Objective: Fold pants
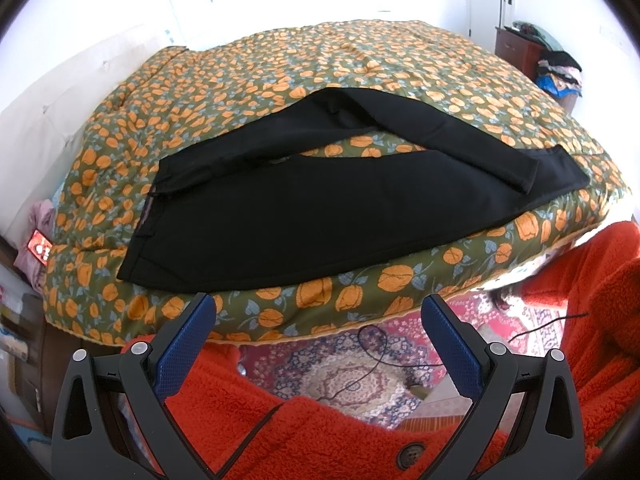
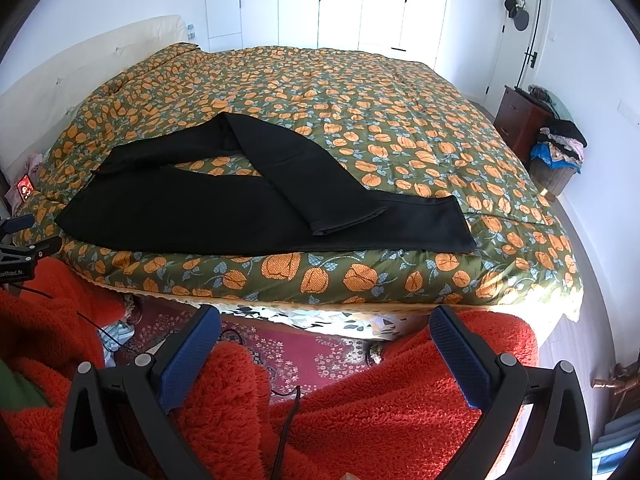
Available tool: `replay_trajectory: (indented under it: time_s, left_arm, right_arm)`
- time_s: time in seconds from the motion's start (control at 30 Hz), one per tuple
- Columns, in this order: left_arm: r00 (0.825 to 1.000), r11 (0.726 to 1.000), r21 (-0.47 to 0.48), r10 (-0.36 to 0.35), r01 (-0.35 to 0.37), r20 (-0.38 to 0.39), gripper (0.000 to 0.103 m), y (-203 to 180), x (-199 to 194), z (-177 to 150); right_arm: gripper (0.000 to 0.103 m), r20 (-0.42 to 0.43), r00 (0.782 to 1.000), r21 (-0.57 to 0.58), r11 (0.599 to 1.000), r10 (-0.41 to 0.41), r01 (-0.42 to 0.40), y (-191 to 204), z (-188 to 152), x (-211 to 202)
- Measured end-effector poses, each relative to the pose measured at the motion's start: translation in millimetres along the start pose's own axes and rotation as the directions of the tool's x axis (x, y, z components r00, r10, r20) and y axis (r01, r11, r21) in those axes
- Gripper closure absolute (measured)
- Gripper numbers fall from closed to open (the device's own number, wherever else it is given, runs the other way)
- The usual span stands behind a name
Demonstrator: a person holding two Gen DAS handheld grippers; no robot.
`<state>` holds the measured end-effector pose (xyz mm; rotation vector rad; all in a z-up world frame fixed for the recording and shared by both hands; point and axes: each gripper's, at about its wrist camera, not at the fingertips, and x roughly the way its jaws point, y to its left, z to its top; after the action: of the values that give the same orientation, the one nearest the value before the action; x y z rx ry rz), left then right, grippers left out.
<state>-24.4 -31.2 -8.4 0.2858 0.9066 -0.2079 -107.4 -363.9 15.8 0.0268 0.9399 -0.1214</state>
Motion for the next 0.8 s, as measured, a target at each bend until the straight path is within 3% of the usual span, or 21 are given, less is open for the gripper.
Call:
replay_trajectory:
  time_s: [0.8]
  left_arm:
    - [1.000,1.000,0.014,-0.007,0.008,-0.020,0.001,-0.7,-0.2,2.4]
  right_arm:
    - [0.000,-0.007,0.999,-0.036,0.998,-0.051,0.051,3.5,5.3,-1.5]
